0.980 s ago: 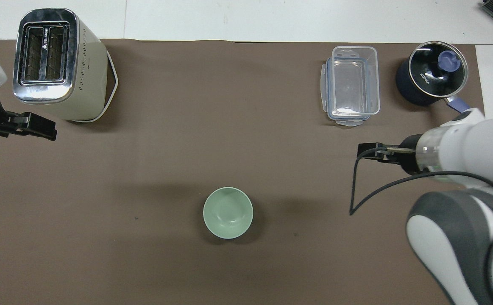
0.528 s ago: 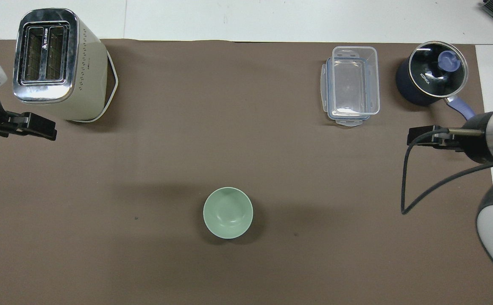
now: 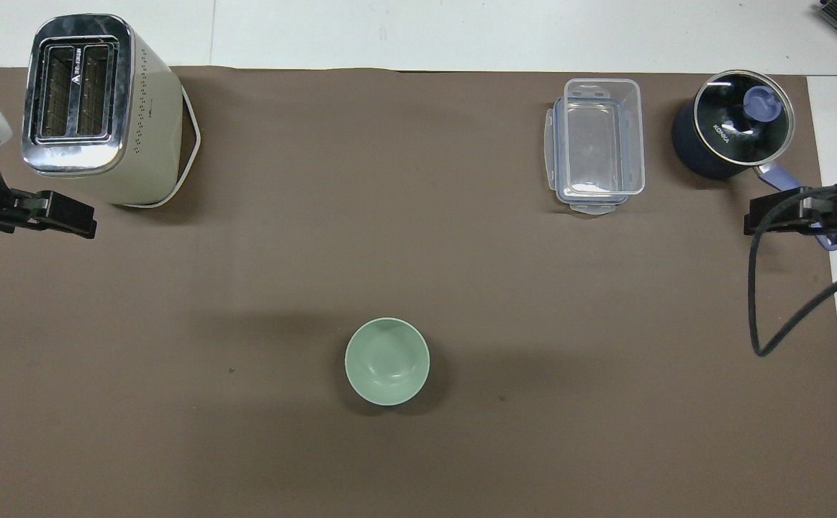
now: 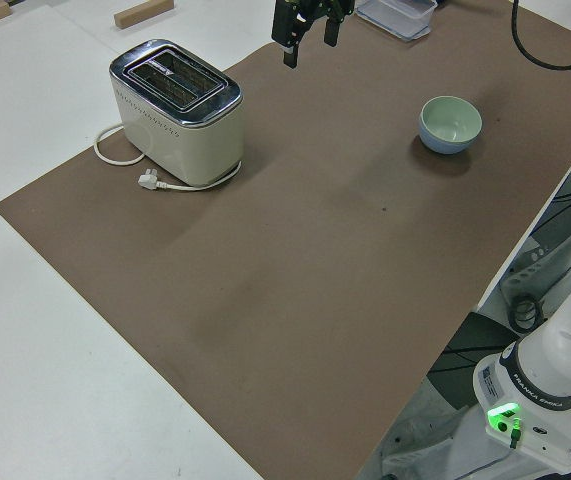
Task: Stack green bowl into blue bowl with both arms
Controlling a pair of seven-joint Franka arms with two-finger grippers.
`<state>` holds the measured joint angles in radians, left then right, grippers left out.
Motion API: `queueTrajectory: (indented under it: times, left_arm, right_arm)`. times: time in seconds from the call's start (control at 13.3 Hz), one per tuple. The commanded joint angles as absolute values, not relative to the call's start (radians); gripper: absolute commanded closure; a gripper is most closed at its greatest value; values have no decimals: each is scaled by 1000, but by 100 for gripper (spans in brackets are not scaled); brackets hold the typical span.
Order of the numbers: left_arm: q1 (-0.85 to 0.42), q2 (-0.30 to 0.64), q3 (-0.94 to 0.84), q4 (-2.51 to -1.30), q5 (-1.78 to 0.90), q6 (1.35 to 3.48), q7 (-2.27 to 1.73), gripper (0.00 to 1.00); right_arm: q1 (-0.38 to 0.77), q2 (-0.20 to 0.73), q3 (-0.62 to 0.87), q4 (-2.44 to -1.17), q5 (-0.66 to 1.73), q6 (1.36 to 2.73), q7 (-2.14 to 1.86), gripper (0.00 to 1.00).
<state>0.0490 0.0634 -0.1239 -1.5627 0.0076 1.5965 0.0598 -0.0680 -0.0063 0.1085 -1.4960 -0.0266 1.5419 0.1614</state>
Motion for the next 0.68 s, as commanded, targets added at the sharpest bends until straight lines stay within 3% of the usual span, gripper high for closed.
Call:
queueTrajectory:
  times: [0.0, 0.6]
  left_arm:
    - [61, 74, -132, -1543, 14, 1595, 60, 0]
    - [61, 74, -132, -1545, 14, 1595, 60, 0]
  right_arm:
    - [-78, 5, 124, -1474, -37, 1511, 138, 0]
    - [-77, -31, 124, -1525, -26, 1490, 147, 0]
